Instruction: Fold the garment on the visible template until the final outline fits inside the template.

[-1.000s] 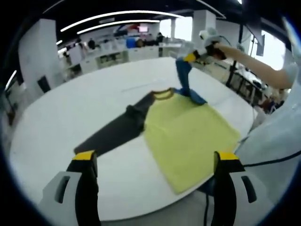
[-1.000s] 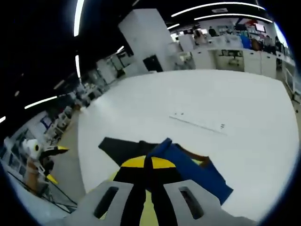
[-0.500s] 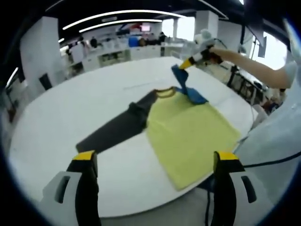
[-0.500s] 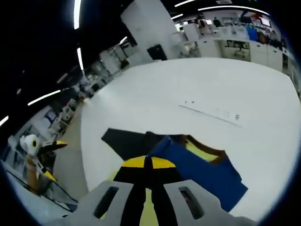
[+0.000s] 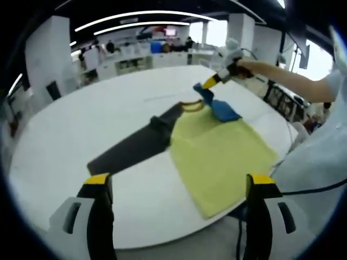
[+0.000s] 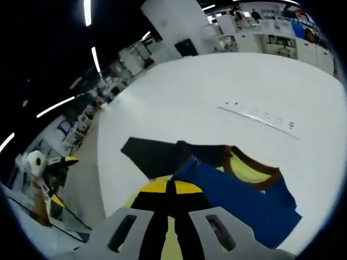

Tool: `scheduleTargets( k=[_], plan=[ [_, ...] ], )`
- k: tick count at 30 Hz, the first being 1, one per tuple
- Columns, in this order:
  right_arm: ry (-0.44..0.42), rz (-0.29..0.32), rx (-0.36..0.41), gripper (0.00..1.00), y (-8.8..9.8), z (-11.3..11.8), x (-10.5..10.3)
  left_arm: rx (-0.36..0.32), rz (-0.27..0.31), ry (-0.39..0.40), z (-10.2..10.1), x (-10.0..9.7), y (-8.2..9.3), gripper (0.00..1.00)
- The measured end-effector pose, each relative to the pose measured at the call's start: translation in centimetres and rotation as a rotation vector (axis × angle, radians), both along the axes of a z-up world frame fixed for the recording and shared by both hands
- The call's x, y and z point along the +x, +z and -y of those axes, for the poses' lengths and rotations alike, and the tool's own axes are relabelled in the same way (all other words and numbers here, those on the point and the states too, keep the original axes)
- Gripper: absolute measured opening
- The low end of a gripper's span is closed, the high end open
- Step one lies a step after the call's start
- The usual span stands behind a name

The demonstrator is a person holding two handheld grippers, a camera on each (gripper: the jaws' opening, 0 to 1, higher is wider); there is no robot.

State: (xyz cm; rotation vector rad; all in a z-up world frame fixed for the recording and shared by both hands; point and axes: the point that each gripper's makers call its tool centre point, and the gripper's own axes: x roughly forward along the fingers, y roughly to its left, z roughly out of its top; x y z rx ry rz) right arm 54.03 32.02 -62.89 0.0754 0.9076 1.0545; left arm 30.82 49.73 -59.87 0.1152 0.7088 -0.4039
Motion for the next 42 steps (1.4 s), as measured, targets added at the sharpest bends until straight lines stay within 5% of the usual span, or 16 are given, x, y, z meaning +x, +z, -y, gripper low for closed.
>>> scheduleTargets(
  k=[28, 42],
  plan=[
    [0.003, -0.080, -0.083, 0.02, -6.9, -3.3, 0.0, -0.015, -0.019, 0.052, -0.8, -0.5, -0.5, 0.99],
    [-0.119, -0.157, -0.056, 0.02, -9.9, -4.6, 0.9, -0.030, -0.027, 0.053, -0.8, -0.3, -0.5, 0.99]
  ],
)
